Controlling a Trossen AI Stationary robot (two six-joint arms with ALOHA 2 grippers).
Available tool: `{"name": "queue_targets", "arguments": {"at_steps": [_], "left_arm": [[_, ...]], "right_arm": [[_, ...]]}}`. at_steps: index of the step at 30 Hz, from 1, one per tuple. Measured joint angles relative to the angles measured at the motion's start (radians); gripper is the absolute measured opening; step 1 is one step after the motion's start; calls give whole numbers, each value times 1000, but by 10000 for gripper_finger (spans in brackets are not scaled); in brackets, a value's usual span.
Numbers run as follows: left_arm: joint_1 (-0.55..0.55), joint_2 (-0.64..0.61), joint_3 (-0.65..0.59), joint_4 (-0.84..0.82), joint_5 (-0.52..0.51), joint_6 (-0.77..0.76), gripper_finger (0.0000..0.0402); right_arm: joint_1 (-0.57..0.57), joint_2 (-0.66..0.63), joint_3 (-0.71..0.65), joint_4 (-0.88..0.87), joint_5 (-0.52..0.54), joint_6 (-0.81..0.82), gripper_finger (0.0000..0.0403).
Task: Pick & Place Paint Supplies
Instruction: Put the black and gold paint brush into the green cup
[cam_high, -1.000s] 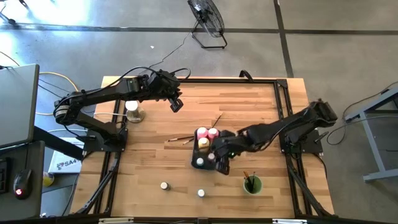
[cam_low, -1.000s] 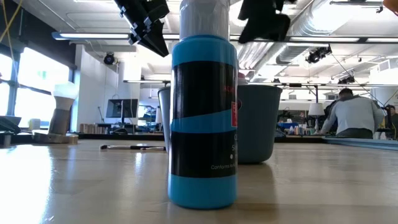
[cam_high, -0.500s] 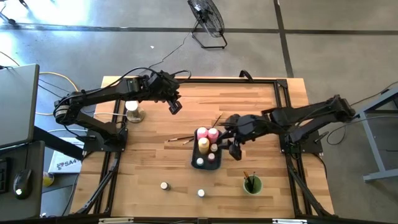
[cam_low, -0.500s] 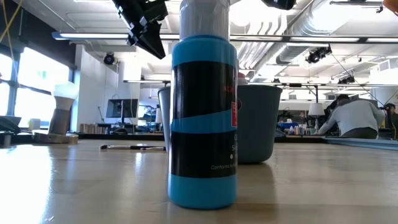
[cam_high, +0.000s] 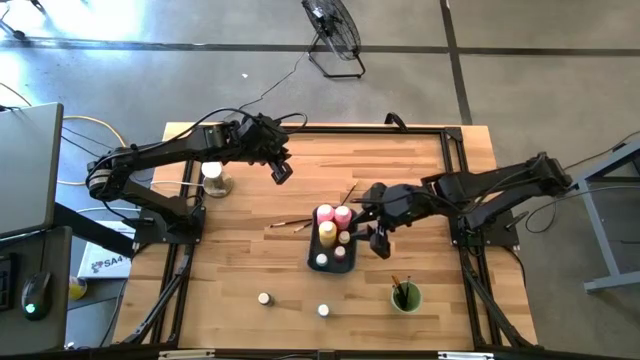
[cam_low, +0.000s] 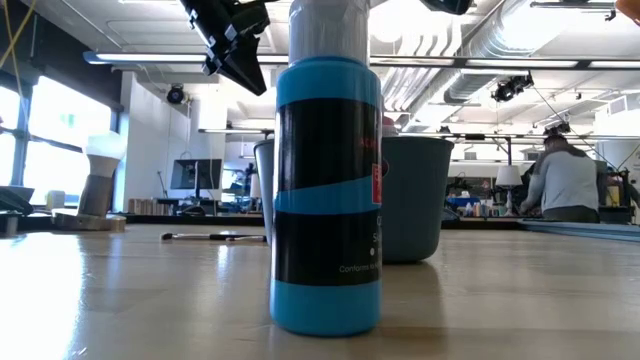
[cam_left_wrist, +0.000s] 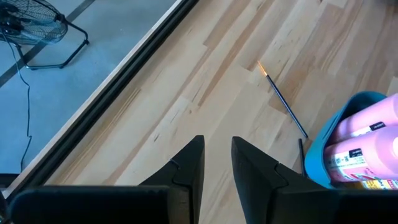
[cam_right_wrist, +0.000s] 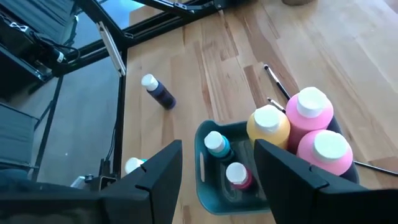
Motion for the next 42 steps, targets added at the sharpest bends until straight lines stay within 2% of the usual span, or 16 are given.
{"name": "queue_targets", "arguments": {"at_steps": [21, 25, 34, 42], "left_arm": [[0, 0, 0, 11, 0, 4, 77], [0, 0, 0, 10, 0, 4, 77], [0, 0, 0, 9, 1, 4, 77], [0, 0, 0, 9, 1, 4, 77]], "right_arm": [[0, 0, 0, 0, 3, -1, 194], [0, 0, 0, 1, 4, -68, 194], [0, 0, 0, 6, -4, -77, 194], [0, 0, 0, 135, 3, -215, 194]]}}
